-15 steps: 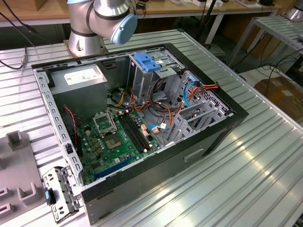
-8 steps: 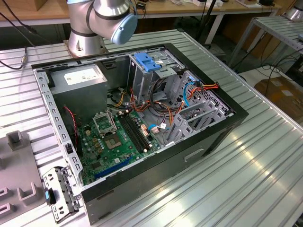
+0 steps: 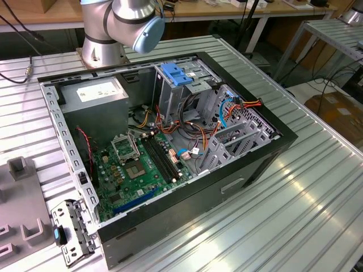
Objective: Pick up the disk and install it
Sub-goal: 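Pick up the disk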
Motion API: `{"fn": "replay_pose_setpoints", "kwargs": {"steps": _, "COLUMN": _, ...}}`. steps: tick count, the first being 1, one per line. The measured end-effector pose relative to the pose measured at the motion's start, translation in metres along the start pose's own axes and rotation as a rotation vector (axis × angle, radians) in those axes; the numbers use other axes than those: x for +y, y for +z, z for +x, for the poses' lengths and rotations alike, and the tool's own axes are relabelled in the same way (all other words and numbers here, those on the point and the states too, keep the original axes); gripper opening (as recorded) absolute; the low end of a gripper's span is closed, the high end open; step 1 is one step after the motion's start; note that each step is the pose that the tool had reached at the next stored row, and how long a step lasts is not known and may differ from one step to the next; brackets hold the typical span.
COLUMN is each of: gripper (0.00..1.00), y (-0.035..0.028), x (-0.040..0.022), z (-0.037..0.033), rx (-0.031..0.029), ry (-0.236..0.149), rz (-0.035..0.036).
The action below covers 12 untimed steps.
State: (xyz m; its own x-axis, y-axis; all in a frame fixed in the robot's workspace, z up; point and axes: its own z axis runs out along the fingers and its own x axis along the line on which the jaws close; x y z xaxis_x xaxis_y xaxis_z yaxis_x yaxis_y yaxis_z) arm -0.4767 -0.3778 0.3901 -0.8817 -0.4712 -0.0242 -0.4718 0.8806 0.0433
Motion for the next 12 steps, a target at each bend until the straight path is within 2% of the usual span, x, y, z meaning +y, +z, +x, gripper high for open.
{"fn": "replay_pose_setpoints", "kwargs": {"steps": 5, "gripper": 0.11, "y": 0.0003, "x": 0.0, "z": 0.0, "rx": 0.0052, "ry": -0.116, "rz": -0.0026}}
{"fn": "replay_pose_setpoints", "kwargs": {"steps": 6, "gripper": 0.11, "y": 0.0004, "x": 0.0, "z": 0.0, "rx": 0.007, "ry": -0.158, "rz": -0.0036}}
{"fn": "replay_pose_setpoints", "kwargs": {"steps": 9, "gripper": 0.11, "y": 0.0006, "x": 0.0, "z": 0.0, "rx": 0.0106, "ry": -0.239, "rz": -0.0054}}
{"fn": "replay_pose_setpoints", "kwargs": {"steps": 11, "gripper": 0.11, "y": 0.0008, "x": 0.0, "z": 0.0, "rx": 0.0121, "ry": -0.274, "rz": -0.0063}}
{"fn": "replay_pose_setpoints", "kwargs": {"steps": 12, "gripper": 0.11, "y": 0.0009, "x": 0.0, "z": 0.0, "rx": 0.014, "ry": -0.319, "rz": -0.0073}}
